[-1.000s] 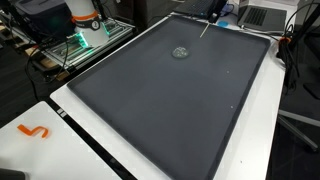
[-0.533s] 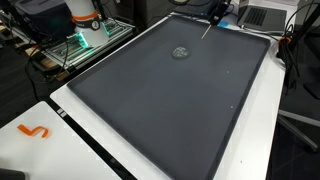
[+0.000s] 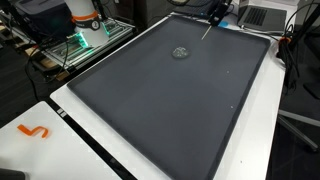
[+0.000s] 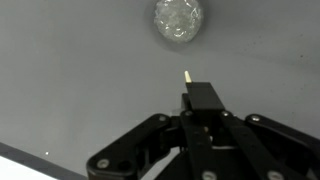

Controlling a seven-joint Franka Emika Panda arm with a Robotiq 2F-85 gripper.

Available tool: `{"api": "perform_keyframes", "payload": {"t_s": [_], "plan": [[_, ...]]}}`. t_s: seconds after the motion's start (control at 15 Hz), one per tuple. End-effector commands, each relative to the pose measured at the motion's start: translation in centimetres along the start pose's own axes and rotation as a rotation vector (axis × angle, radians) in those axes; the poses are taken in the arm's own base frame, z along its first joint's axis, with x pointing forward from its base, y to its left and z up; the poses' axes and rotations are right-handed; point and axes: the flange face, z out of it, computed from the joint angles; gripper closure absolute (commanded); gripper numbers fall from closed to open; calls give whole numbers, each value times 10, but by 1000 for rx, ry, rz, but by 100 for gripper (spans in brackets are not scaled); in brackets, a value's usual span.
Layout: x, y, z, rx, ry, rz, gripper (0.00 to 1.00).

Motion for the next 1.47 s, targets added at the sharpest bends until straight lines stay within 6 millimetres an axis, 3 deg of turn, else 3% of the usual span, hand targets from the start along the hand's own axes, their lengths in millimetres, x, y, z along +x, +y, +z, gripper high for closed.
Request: {"api": "perform_keyframes", "payload": {"t_s": [0.0, 0.33, 0.6, 0.8, 1.13, 1.4], "plan": [[-1, 28, 1, 77, -20, 1, 97], [-2, 76, 14, 285, -15, -57, 97], [-9, 122, 25, 414, 13, -64, 97], [-18, 146, 32, 490, 58, -60, 97], [-40, 170, 51, 581, 148, -79, 97], [-63, 175, 67, 625, 179, -105, 97]]}}
